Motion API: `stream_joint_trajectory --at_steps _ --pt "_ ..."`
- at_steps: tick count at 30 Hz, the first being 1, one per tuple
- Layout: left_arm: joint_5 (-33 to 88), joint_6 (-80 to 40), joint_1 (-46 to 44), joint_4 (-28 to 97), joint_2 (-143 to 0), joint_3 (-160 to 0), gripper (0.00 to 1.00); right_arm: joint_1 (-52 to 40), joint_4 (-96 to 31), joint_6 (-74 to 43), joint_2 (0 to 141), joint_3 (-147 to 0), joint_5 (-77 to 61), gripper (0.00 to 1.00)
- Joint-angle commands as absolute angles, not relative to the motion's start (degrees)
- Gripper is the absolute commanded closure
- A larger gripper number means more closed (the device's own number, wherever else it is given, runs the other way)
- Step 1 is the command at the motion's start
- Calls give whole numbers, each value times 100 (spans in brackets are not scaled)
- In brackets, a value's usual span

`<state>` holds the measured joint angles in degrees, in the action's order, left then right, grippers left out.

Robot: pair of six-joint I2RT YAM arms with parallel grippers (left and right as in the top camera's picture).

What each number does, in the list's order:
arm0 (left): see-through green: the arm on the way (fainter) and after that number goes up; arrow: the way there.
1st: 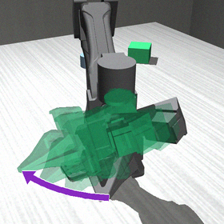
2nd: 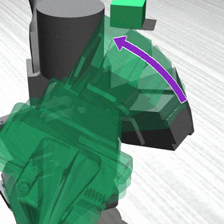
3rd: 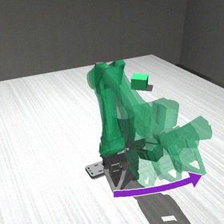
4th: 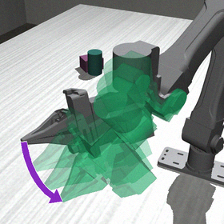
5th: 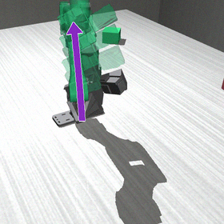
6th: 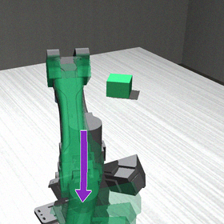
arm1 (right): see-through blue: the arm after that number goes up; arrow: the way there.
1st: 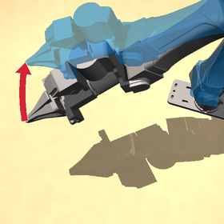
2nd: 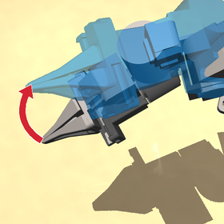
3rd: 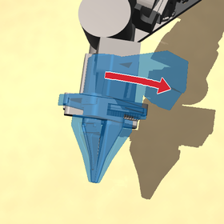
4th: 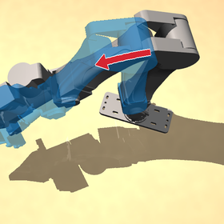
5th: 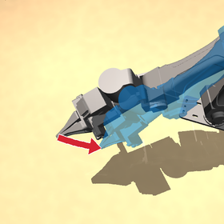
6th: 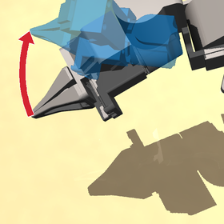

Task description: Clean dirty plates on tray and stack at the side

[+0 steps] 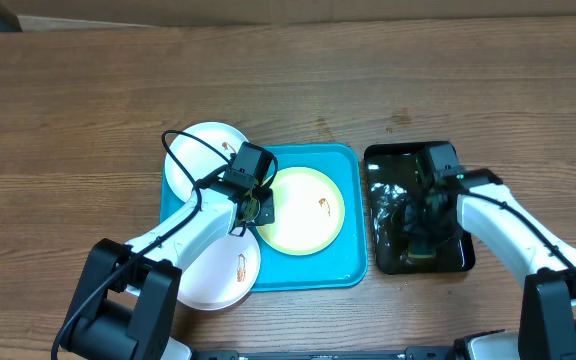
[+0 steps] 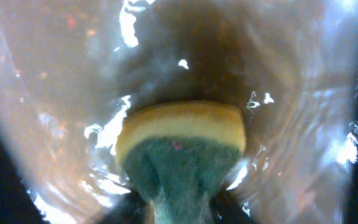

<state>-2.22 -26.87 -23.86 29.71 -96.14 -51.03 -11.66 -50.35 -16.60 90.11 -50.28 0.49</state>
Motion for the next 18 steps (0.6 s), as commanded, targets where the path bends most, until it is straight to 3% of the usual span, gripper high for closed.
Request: stream_joint_trajectory --at_steps 1,7,14,15,18 --pt "-298 -2679 -2362 2980 -9675 -5076 82 -1138 -5304 -1603 9002 -5522 121 36" --pt "-296 -2679 -2362 2982 -9675 -5074 81 -1140 -4969 -1629 9004 -5103 123 35" --pt "-296 -2679 -2362 3006 -9675 -5074 81 -1138 -4427 -1649 9008 -4364 126 45" --pt "-296 -2681 -2362 3004 -9675 -5076 81 -1138 -4390 -1649 9008 -4309 126 49" --pt "-296 -2681 -2362 3002 -9675 -5074 80 -1138 -4309 -1643 9006 -4327 121 96"
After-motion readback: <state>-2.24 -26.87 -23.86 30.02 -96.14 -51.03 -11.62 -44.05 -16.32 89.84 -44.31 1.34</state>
